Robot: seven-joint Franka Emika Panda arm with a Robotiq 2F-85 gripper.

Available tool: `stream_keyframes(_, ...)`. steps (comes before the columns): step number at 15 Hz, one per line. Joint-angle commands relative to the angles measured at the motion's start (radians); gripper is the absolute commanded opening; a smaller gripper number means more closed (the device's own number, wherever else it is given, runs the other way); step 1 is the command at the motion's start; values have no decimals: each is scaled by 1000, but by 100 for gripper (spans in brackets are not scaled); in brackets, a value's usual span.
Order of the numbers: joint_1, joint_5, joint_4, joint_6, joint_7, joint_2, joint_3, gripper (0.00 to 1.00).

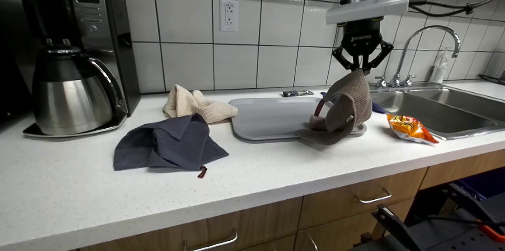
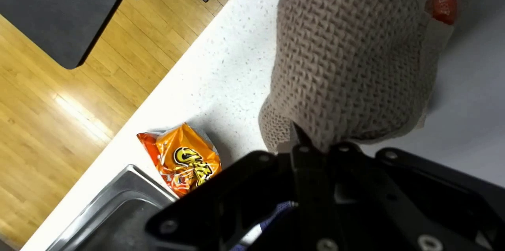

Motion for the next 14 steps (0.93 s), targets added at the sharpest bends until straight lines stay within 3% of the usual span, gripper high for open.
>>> stream_keyframes(1, -32, 7, -31, -45, 25, -78, 60, 1)
stream_keyframes(14, -24, 19, -31, -108, 65, -178, 153, 1)
